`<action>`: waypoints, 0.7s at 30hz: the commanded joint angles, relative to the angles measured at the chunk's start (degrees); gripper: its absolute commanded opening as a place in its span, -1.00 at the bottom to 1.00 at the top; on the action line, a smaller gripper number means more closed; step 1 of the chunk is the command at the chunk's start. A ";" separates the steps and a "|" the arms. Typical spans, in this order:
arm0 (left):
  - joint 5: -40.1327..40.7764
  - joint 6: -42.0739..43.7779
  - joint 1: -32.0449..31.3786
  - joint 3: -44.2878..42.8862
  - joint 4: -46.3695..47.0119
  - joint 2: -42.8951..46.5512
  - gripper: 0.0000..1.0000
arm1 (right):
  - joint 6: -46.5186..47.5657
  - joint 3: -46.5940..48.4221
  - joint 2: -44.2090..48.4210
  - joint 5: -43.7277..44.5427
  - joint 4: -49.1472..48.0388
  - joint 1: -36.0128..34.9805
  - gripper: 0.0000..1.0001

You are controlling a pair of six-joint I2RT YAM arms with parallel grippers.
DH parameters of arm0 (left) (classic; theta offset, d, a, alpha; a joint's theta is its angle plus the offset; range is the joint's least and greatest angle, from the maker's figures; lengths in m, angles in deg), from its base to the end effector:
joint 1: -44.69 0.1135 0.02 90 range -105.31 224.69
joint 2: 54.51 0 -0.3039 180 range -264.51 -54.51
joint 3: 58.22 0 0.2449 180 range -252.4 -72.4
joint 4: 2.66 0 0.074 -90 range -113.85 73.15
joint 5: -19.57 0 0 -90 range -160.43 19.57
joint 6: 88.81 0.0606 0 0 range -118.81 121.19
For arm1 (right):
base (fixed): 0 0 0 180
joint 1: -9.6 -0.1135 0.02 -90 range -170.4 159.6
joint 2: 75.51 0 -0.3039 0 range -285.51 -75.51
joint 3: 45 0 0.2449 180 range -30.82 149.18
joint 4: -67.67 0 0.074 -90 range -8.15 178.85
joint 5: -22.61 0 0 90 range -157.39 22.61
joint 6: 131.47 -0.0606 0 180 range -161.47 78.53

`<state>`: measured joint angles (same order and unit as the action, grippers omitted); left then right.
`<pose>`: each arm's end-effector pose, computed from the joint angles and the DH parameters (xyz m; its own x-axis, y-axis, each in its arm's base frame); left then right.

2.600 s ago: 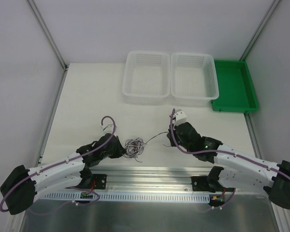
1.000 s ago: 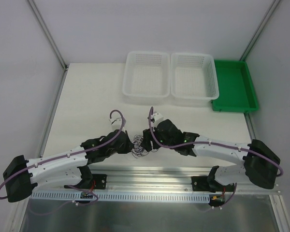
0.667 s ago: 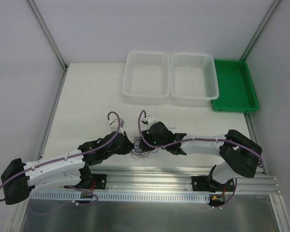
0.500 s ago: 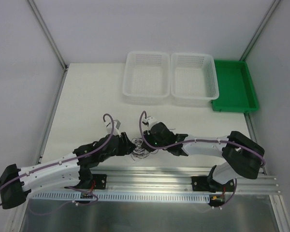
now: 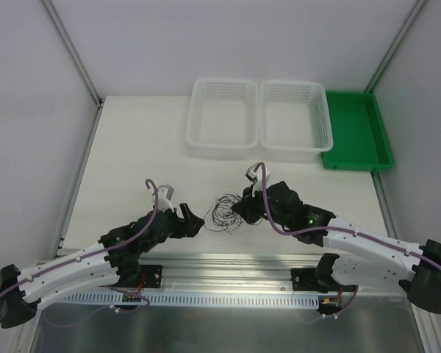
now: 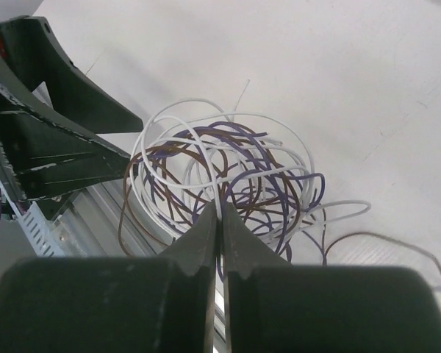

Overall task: Untangle the cables
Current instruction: Untie the cable.

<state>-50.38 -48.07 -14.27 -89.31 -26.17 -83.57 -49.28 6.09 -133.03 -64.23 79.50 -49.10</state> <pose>0.0802 -0.0929 0.2218 -0.6084 -0.3694 -0.7024 0.2749 0.7322 -0.6231 0.1213 0.1930 0.3003 -0.2735 -0.1887 -0.9432 -0.7962 0.5946 0.1119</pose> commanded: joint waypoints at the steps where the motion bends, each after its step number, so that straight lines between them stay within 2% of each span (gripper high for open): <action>1: -2.98 7.05 -0.54 -3.04 2.01 -3.37 0.54 | 1.93 0.62 2.14 -1.05 2.09 0.42 -0.99; 6: -14.24 15.49 -0.54 -3.57 9.14 -7.94 0.54 | 1.49 0.54 3.29 -0.44 2.09 0.69 -0.99; 8: -17.31 15.86 -0.54 -3.40 12.73 -7.77 0.54 | 1.40 0.54 3.90 2.09 4.10 0.86 -0.99; 13: -16.98 13.22 -0.54 -1.55 17.05 -5.48 0.54 | 1.22 0.45 4.34 1.07 4.73 1.22 -0.99; 21: -19.70 9.18 -0.54 -5.67 21.18 -13.12 0.57 | -0.54 0.45 -1.36 -0.79 2.61 0.43 -0.99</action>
<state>-67.51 -36.85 -14.27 -91.56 -10.00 -94.34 -48.84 6.09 -132.61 -63.86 84.94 -48.03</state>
